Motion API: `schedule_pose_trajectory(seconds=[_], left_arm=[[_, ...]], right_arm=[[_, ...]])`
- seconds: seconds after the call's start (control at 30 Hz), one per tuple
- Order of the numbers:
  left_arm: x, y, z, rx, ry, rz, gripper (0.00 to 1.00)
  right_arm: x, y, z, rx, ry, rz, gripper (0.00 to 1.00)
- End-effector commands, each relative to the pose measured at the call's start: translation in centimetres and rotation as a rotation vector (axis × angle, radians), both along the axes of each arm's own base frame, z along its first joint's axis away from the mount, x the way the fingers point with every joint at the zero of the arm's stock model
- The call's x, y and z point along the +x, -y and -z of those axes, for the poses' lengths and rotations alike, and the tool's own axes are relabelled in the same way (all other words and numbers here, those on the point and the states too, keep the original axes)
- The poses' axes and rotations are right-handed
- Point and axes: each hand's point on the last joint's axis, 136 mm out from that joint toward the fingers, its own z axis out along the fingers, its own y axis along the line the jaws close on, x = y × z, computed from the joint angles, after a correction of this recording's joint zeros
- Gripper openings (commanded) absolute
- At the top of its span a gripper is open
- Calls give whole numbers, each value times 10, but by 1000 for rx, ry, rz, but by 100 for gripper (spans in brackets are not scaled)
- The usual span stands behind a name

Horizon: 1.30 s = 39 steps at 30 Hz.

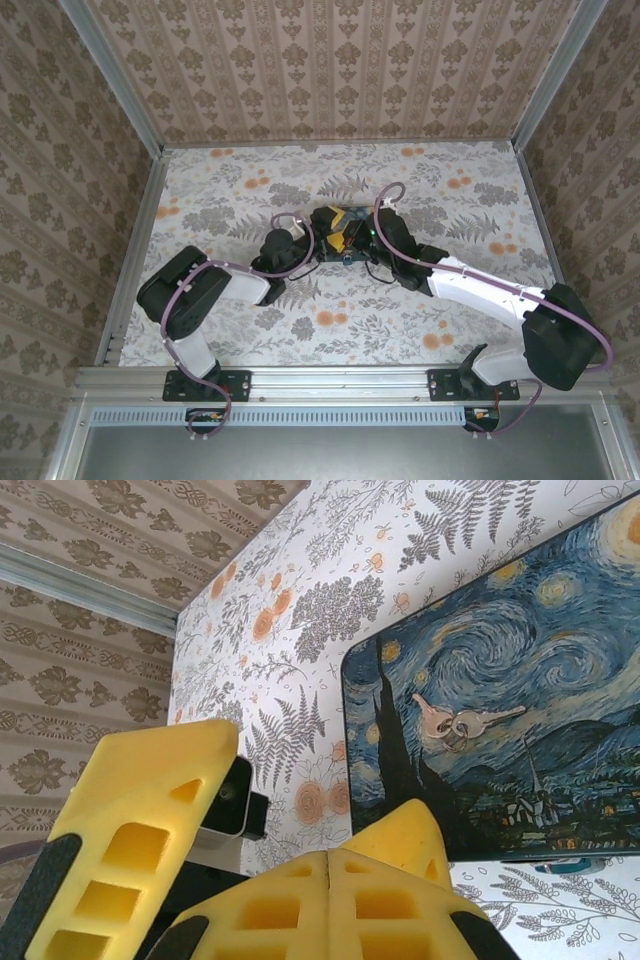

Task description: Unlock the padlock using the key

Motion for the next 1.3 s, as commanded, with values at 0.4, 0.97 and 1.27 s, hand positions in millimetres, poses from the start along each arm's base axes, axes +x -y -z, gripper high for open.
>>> schedule_pose_trajectory(seconds=[0.4, 0.97, 1.27], left_arm=[[32, -70, 11, 286, 115, 14, 81], [12, -107, 23, 572, 114, 85, 88], [9, -113, 32, 576, 90, 75, 89]], right_arm=[[31, 10, 33, -430, -32, -349, 52], [56, -14, 72, -731, 5, -706, 55], [63, -20, 86, -729, -30, -726, 53]])
